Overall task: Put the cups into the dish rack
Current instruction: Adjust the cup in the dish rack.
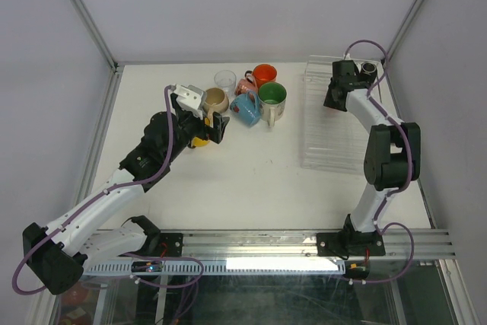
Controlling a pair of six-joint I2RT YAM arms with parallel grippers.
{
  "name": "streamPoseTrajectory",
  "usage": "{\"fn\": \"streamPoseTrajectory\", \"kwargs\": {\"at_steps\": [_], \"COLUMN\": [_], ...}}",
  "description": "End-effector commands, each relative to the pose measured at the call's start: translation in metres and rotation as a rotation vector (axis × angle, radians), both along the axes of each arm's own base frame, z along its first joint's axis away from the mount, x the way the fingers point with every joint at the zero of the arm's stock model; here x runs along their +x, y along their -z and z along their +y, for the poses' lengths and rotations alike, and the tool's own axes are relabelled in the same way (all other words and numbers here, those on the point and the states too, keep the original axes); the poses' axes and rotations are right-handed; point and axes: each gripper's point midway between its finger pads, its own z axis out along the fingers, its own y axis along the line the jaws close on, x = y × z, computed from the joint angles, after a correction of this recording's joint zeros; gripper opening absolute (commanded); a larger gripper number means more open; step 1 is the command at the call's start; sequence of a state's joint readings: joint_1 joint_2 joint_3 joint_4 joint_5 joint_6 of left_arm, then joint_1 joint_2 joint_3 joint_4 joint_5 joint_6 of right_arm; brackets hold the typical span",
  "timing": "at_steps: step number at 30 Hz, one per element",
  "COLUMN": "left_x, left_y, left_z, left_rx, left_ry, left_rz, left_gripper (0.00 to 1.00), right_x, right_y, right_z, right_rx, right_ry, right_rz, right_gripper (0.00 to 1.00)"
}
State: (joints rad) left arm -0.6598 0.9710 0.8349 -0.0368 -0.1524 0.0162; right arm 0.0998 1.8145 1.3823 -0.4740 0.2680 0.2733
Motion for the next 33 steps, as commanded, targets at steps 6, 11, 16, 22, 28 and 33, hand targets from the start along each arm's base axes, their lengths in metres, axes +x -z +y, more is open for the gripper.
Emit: {"fn": "streamPoseTrajectory", "kwargs": {"at_steps": [6,11,16,22,28,33], "left_x": [0.002,0.002,0.003,0.004,0.005,0.006], "left_y": [-0.009,-0.009,-0.007,-0.007,-0.005,-0.005], "left_z": [0.005,0.005,0.006,0.007,0.008,0.009], "left_rx": [-0.001,0.000,0.007,0.014,0.022,0.024], "left_ry": [-0.020,-0.019,-0.025,-0.029,-0.039,-0.041], "left_rz": [-0.042,-0.043,-0.041,-0.043,-0.043,-0.045], "left_gripper": [0.99,0.99,0.99,0.99,0.99,0.99], "right_x": [0.040,0.052,0.068,0.089,0.107,0.113], "right_y": [-0.031,-0.040,-0.051,-0.055,-0.056,-0.052], "right_z": [-0.010,-0.016,-0.028,-0.034,-0.033,-0.039], "right_rx": [-0.023,-0.070,-0.112,-0.110,-0.081,-0.064], "right_ry": [-0.077,-0.131,-0.157,-0.171,-0.201,-0.179], "right_rz": [-0.156,-0.203,-0.250,-0.283,-0.296,-0.291], "right_gripper": [0.15,0.02,0.00,0.00,0.01,0.10]}}
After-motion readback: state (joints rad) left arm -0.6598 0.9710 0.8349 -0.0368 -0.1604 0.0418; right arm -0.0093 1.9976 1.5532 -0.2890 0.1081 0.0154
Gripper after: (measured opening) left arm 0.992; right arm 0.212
